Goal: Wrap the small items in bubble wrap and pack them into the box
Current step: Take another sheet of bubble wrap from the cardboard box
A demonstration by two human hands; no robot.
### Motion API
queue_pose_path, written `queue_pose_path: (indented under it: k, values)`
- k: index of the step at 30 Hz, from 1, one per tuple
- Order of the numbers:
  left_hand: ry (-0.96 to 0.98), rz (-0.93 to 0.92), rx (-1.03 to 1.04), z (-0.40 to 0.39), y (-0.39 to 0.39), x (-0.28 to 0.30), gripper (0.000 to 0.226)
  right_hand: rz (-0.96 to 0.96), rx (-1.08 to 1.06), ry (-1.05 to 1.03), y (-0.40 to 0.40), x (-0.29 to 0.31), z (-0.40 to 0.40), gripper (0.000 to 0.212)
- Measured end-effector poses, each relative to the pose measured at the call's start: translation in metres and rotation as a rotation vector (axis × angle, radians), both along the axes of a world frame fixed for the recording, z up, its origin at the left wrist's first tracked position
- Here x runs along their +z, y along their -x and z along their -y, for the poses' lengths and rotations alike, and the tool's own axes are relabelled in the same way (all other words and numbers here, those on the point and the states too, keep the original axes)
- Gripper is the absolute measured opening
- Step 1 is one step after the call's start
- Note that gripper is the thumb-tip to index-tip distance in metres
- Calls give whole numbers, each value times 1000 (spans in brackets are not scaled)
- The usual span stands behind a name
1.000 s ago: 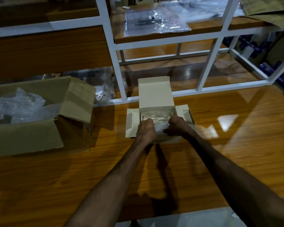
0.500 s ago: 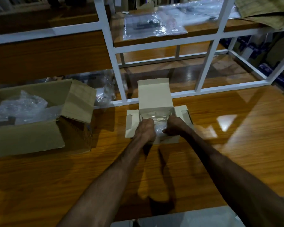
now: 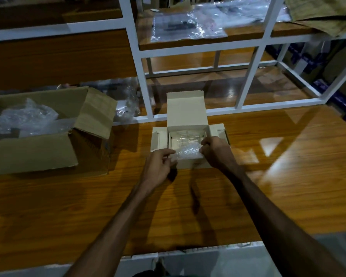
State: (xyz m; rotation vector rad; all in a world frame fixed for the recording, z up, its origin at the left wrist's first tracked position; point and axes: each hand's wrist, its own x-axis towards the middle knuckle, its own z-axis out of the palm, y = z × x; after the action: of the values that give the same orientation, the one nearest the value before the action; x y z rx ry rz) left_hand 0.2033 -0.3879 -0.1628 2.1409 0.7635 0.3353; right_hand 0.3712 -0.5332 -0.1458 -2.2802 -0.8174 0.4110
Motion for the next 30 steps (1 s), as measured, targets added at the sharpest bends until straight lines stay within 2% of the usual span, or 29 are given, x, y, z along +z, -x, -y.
queue_pose_path:
  k: [3, 6, 10, 14, 20, 23, 26, 30]
  values:
    - [24, 85, 66, 6, 34, 4, 26, 85, 44, -202, 29, -3, 8, 25]
    - [61, 103, 139, 8, 73, 4, 23, 109, 103, -384, 67, -1, 6, 15]
    - [128, 136, 222, 11, 125, 9, 17, 42, 180, -522, 112, 6, -16, 12]
    - [70, 224, 304, 0, 168, 35, 19, -83, 273, -590, 149, 33, -53, 16]
    - [-99, 399, 389, -52, 207, 82, 14, -99, 449, -575, 186, 95, -116, 14]
    - [-118, 475, 451, -94, 218, 98, 9, -24, 516, -580, 199, 115, -154, 18]
    - [-184, 453, 459, -141, 229, 119, 13, 68, 561, -523, 210, 132, -194, 22]
    - [-334, 305, 371, -207, 240, 145, 16, 256, 600, -412, 215, 148, -253, 23]
